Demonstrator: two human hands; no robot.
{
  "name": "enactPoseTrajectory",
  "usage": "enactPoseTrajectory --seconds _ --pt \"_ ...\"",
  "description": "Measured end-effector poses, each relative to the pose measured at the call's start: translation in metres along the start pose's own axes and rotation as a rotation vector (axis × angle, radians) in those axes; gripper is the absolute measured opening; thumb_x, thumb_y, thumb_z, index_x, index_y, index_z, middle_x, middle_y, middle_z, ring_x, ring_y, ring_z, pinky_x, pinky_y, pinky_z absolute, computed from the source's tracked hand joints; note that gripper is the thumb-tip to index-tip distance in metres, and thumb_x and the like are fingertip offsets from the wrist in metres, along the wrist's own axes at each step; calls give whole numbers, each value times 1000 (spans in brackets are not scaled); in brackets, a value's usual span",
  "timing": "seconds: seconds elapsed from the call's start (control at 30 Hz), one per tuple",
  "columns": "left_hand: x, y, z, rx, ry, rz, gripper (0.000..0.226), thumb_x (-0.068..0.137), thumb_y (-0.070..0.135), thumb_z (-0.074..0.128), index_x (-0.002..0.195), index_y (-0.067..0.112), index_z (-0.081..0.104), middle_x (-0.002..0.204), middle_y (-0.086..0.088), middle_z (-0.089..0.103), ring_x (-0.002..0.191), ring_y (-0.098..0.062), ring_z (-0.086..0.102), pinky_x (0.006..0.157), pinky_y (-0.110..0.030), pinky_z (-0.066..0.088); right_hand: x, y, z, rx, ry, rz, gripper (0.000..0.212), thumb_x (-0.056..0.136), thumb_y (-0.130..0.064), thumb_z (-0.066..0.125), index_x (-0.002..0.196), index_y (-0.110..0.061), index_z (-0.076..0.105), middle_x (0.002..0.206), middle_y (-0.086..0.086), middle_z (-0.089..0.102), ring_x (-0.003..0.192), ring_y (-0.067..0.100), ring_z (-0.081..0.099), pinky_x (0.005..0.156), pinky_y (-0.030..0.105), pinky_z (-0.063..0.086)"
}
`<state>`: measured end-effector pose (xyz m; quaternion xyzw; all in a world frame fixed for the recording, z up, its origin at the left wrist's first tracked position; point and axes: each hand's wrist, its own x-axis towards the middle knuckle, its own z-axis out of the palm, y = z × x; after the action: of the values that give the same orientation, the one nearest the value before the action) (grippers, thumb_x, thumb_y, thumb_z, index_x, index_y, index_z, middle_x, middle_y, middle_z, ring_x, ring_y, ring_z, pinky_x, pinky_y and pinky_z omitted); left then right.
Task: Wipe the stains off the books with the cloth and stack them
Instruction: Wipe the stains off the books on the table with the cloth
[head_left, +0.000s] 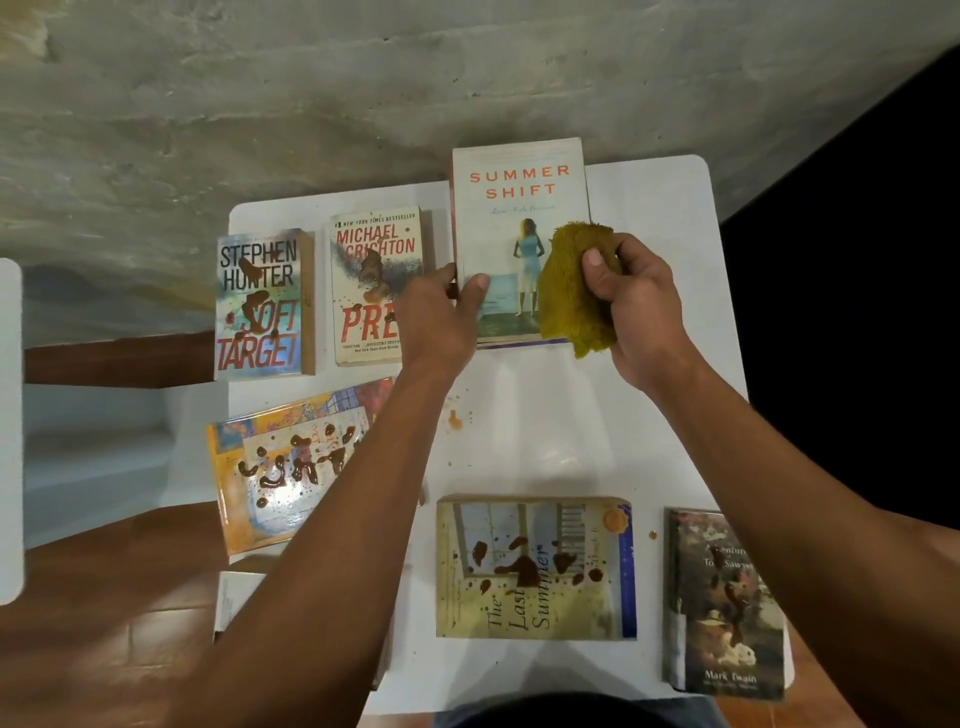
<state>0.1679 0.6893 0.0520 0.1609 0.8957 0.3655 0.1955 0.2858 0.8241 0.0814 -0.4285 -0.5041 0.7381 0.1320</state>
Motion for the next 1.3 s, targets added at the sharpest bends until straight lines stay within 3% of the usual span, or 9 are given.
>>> enactPoseTrajectory --seconds 0.17,0.27,0.4,0.47,0.63,0.8,0.97,1.17,1.3 --pt "-3 -4 5 47 39 32 30 101 32 60 104 5 73 86 -3 70 77 -15 59 53 -7 33 3 -1 -2 -4 15 14 15 101 -15 55 113 -10 62 115 9 72 106 29 69 89 47 58" --pt "-4 -7 7 1 36 35 28 102 30 57 109 8 73 87 -1 69 80 -17 63 59 -17 39 4 -8 -5 -127 74 -34 11 100 -16 58 109 -16 64 104 0 73 97 15 71 79 33 60" --pt "-6 -15 7 -80 31 24 29 107 23 47 108 9 72 83 0 66 72 -11 57 54 -10 34 24 -26 -9 -617 178 -345 22 91 -23 64 113 -21 66 108 -2 67 99 13 65 88 36 56" --pt "-9 -19 8 -129 32 13 30 108 21 45 110 10 73 88 -2 69 78 -14 60 59 -20 41 43 -39 -4 -853 179 -458 31 90 -23 66 121 -23 66 115 1 64 105 18 61 94 37 52" --pt "-10 -20 9 -175 78 -8 29 106 21 49 122 17 72 94 6 70 83 -11 61 66 -22 49 96 -47 22 -1192 87 -604 30 94 -20 64 124 -22 66 114 7 60 100 19 51 79 34 45" --pt "-11 -18 9 -187 95 7 27 105 18 51 117 13 75 87 -2 72 74 -12 61 57 -16 46 126 -31 50 -1234 8 -667 31 96 -17 61 127 -14 63 117 12 60 109 29 53 85 30 39" --pt "-8 -23 10 -184 68 -24 30 106 21 51 123 11 72 95 -6 74 81 -17 65 56 -5 39 135 -29 73 -1232 -99 -754 30 98 -18 58 127 -13 63 113 10 59 101 19 48 82 20 30" --pt "-11 -23 7 -355 19 -134 27 106 27 50 107 26 77 87 -2 74 82 -16 66 70 -28 51 131 -29 79 -1323 -225 -782 30 99 -16 55 128 -11 61 116 13 58 111 32 49 89 27 34" --pt "-12 -19 7 -582 32 -417 26 107 36 43 96 34 67 93 4 74 92 -16 71 83 -31 56 98 -13 67 -1294 -293 -820 32 96 -16 59 128 -12 62 115 12 60 106 29 49 89 33 37"
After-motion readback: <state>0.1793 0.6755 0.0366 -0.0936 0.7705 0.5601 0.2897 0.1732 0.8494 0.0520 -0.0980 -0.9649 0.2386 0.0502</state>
